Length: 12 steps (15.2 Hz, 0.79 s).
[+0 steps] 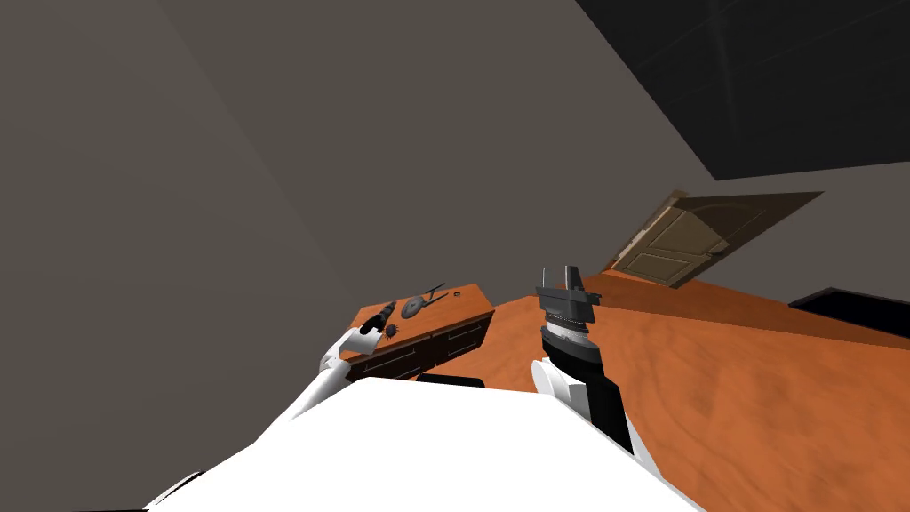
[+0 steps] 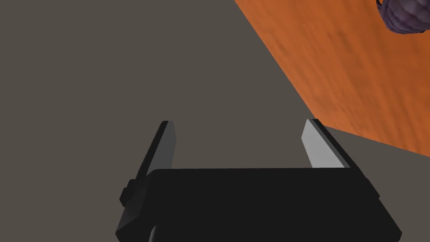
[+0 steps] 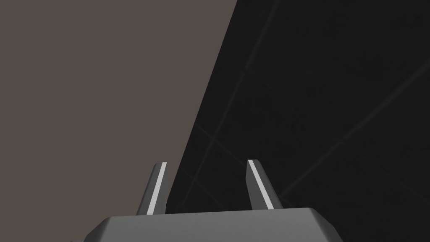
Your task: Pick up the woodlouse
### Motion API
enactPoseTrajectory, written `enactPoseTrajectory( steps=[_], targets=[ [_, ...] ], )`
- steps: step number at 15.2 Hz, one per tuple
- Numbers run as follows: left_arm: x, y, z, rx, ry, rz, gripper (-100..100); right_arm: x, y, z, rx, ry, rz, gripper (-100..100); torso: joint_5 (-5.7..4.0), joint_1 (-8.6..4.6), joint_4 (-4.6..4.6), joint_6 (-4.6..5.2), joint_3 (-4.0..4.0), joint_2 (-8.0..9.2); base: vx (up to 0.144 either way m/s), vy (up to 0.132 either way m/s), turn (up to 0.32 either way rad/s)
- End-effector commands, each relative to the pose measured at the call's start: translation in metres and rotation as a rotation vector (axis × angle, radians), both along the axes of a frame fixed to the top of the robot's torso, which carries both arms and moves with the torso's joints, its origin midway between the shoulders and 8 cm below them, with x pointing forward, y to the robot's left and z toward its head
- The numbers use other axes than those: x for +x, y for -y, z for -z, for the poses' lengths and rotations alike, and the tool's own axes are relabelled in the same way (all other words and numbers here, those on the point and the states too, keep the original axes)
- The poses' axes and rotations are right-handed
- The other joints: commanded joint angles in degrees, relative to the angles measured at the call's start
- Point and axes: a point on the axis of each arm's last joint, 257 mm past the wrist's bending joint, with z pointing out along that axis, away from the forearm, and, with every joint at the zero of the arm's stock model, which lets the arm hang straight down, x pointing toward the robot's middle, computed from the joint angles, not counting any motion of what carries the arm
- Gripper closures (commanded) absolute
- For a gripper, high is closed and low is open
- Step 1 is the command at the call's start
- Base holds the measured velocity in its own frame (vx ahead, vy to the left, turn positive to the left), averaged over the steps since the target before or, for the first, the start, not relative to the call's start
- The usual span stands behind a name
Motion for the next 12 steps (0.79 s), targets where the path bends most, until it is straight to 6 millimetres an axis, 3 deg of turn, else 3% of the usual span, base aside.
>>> enactPoseTrajectory(
  steps=[1,12],
  targets=[
    [-0.006,-0.011,0.017,0.007,-0.067,-0.028,-100,0.0,0.0,0.0,0.0,0.0,0.0,0,0.0,0.0,0.0,0.0,0.0,0.0,-0.017,0.057,-0.238],
    [-0.061,-0.044,0.091,0.005,-0.377,-0.153,-100,0.0,0.0,0.0,0.0,0.0,0.0,0,0.0,-0.01,0.0,-0.02,0.01,0.02,-0.026,0.043,-0.192]
  ],
)
